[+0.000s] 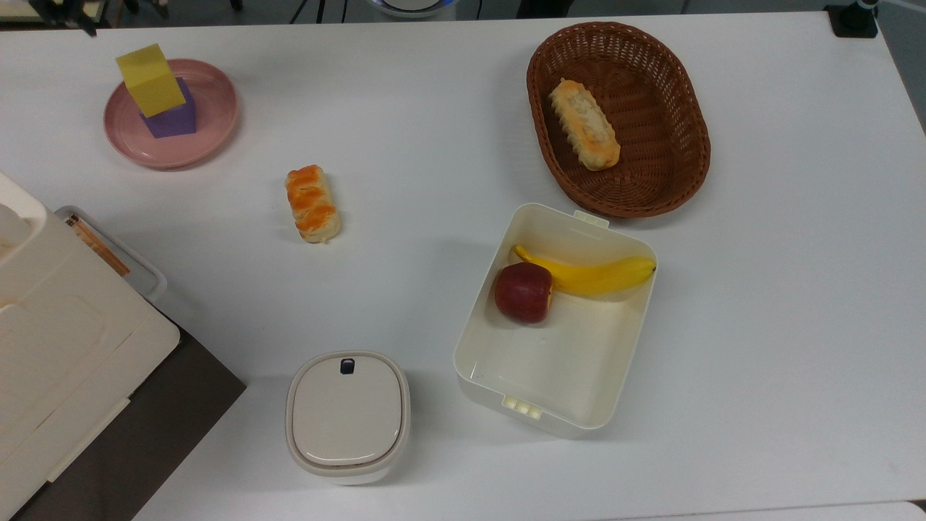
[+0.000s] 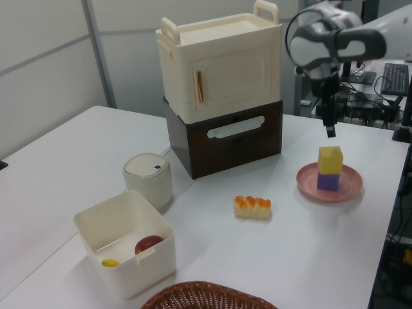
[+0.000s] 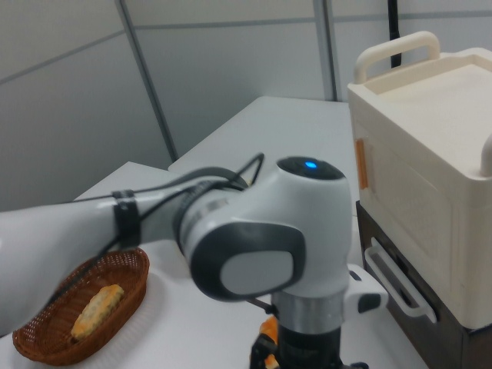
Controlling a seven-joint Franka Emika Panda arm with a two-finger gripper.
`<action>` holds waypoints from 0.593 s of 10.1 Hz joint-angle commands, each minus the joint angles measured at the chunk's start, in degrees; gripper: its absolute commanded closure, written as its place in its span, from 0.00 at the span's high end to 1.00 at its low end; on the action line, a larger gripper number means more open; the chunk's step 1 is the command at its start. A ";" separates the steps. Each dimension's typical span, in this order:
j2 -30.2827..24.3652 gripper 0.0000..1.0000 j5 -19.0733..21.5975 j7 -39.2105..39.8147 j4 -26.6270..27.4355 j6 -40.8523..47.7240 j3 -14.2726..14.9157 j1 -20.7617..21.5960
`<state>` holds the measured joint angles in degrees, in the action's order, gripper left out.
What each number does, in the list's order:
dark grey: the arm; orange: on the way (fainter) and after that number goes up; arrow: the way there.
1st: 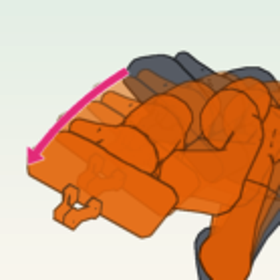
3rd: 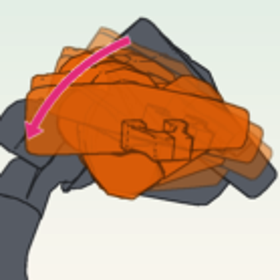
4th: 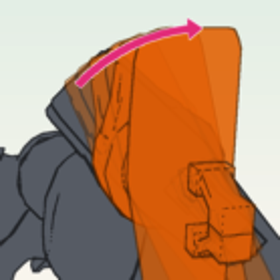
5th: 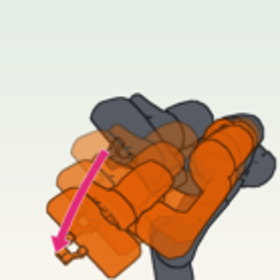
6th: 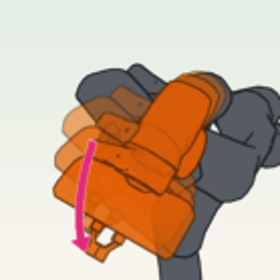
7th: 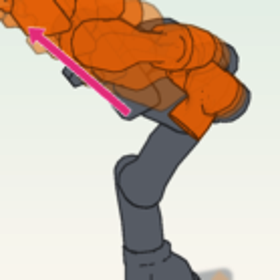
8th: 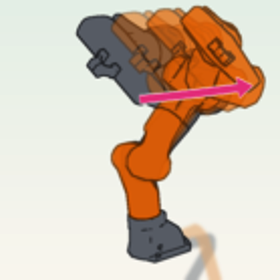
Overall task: Put the yellow cube on the table
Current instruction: 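Move the gripper over the pink plate and lower onto the yellow cube, then close the gripper on the yellow cube atop the purple cube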
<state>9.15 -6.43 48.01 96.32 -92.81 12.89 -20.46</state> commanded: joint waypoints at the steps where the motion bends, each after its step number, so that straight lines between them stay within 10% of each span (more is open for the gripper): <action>1: 4.37 1.00 -1.57 0.78 0.10 -5.26 0.12 0.33; 6: 7.28 1.00 -5.17 1.04 0.45 -5.55 -0.23 0.51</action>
<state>16.49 -10.43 48.02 96.24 -97.95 12.67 -20.34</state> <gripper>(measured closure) 0.000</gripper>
